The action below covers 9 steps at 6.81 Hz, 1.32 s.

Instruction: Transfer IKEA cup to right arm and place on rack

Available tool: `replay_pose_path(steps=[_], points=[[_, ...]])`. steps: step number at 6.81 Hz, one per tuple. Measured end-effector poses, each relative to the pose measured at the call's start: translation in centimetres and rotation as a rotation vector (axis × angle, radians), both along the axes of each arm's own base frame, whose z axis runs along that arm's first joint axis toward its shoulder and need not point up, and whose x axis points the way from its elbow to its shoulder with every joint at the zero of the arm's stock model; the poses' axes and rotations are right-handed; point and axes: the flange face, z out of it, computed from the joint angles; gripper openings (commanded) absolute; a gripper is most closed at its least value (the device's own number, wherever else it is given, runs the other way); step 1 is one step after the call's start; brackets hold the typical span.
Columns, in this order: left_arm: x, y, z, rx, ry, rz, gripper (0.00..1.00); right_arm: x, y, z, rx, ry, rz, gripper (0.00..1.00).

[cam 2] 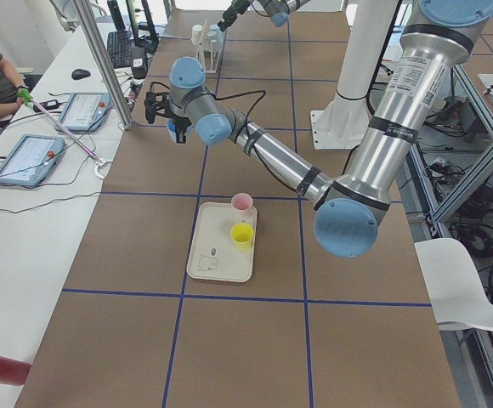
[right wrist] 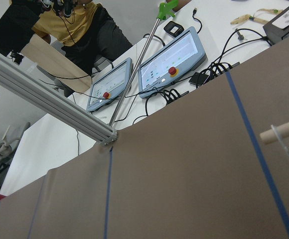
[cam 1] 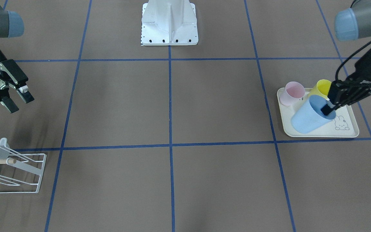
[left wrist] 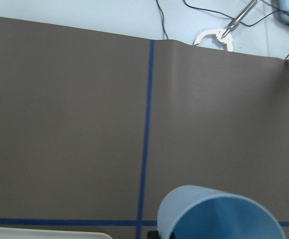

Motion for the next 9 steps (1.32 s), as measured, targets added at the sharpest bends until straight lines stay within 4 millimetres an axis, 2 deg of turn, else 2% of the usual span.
replay_pose_path(steps=[3, 5, 6, 7, 8, 9], points=[[8.3, 5.0, -4.7, -0.086, 0.382, -0.082, 0.00, -2.4, -0.3, -4.5, -0.048, -0.190, -0.029, 1.00], [14.5, 7.1, -6.6, -0.169, 0.662, -0.175, 0.00, -4.8, -0.6, -8.1, -0.060, -0.296, -0.043, 1.00], [17.0, 6.9, -6.7, -0.212, 0.812, -0.218, 0.00, -7.4, 0.0, -10.3, -0.053, -0.349, -0.040, 1.00], [18.4, 6.2, -6.3, -0.268, 0.947, -0.238, 0.00, -10.0, 1.2, -12.0, -0.042, -0.406, -0.033, 1.00], [19.0, 5.6, -5.9, -0.329, 1.054, -0.243, 0.00, -12.0, 2.2, -13.5, -0.035, -0.470, -0.035, 1.00], [19.2, 5.2, -6.5, -0.378, 1.130, -0.245, 0.00, -13.3, 2.7, -14.9, -0.033, -0.519, -0.043, 1.00]])
